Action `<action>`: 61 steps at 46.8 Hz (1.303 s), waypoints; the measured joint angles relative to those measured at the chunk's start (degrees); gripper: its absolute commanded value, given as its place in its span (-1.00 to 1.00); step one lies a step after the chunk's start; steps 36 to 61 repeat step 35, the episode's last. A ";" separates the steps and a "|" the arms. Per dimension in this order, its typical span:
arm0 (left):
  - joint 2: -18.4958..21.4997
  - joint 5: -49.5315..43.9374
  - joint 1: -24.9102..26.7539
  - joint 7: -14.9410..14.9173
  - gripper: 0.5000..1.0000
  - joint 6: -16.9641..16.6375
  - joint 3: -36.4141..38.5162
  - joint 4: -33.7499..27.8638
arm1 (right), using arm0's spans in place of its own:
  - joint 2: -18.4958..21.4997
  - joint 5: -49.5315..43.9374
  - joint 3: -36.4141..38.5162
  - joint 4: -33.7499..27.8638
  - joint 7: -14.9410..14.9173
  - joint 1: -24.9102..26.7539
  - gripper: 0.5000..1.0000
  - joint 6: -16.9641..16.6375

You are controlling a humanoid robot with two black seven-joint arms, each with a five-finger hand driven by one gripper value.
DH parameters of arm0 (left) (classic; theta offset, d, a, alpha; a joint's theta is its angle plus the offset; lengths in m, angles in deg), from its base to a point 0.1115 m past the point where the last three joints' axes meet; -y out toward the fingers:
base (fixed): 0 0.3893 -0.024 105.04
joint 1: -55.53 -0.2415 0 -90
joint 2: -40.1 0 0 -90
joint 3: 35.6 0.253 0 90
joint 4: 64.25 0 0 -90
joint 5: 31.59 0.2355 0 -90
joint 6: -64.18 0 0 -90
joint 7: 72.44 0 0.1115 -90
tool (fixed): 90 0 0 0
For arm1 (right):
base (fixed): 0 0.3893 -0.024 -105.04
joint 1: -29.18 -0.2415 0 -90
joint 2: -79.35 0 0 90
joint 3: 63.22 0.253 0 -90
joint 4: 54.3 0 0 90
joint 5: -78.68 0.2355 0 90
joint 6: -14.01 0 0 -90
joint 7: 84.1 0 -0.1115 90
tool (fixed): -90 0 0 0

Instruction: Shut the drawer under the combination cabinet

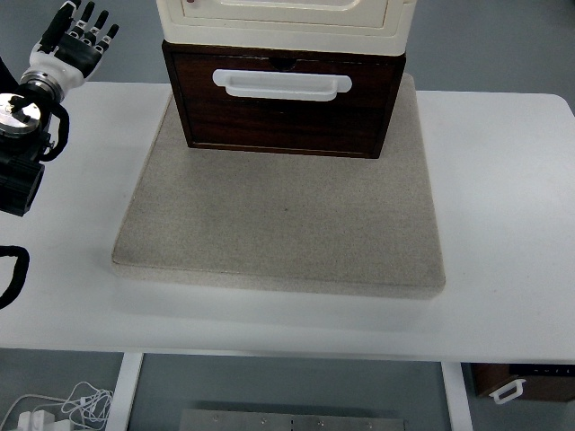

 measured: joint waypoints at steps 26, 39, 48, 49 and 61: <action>-3.27 0.78 -0.45 0.46 0.99 4.09 0.53 0.26 | 0.00 -0.08 0.00 -0.04 0.04 0.54 0.81 0.04; -3.89 0.78 -0.44 0.87 0.99 4.68 0.53 0.28 | 0.00 -0.02 0.01 -0.09 0.08 0.52 0.81 0.07; -3.89 0.78 -0.44 0.87 0.99 4.68 0.53 0.28 | 0.00 -0.02 0.01 -0.09 0.08 0.52 0.81 0.07; -3.89 0.78 -0.44 0.87 0.99 4.68 0.53 0.28 | 0.00 -0.02 0.01 -0.09 0.08 0.52 0.81 0.07; -3.89 0.78 -0.44 0.87 0.99 4.68 0.53 0.28 | 0.00 -0.02 0.01 -0.09 0.08 0.52 0.81 0.07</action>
